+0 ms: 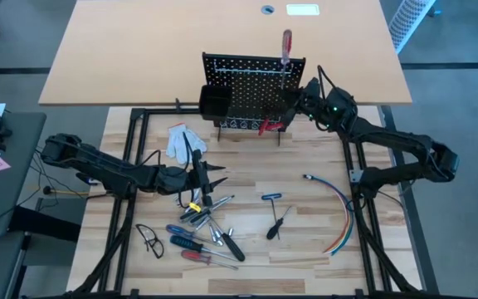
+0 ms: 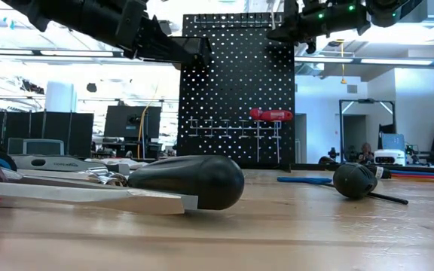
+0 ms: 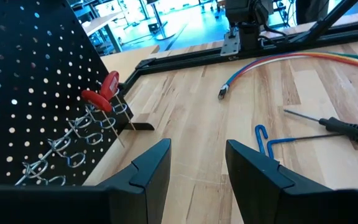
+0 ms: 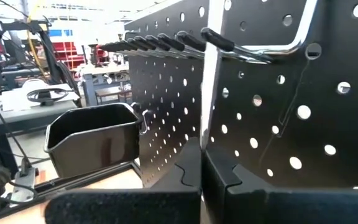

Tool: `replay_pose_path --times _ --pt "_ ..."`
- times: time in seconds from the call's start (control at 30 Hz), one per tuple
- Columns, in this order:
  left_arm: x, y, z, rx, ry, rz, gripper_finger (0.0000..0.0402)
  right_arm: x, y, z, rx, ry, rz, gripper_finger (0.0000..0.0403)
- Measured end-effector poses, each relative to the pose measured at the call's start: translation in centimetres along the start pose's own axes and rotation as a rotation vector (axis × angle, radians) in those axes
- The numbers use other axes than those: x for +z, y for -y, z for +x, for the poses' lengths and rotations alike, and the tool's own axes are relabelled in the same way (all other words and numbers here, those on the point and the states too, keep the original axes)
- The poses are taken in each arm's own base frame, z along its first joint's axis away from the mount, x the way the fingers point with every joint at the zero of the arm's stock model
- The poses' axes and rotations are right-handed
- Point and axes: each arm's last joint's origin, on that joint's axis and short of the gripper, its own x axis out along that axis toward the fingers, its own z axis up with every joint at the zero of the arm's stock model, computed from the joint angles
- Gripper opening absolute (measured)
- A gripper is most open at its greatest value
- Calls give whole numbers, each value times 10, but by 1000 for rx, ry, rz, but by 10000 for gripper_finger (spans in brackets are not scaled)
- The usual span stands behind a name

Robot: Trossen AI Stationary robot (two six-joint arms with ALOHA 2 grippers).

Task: Hang tools onto peg board
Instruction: Hang the red transparent screwdriver on the pegboard

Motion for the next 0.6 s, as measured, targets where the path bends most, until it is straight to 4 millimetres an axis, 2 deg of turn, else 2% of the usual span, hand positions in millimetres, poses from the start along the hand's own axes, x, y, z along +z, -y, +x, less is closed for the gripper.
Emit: replay_pose_path --times 0.6 --pt "0 0 0 0 0 -2 150 -10 5 0 -47 -80 36 0"
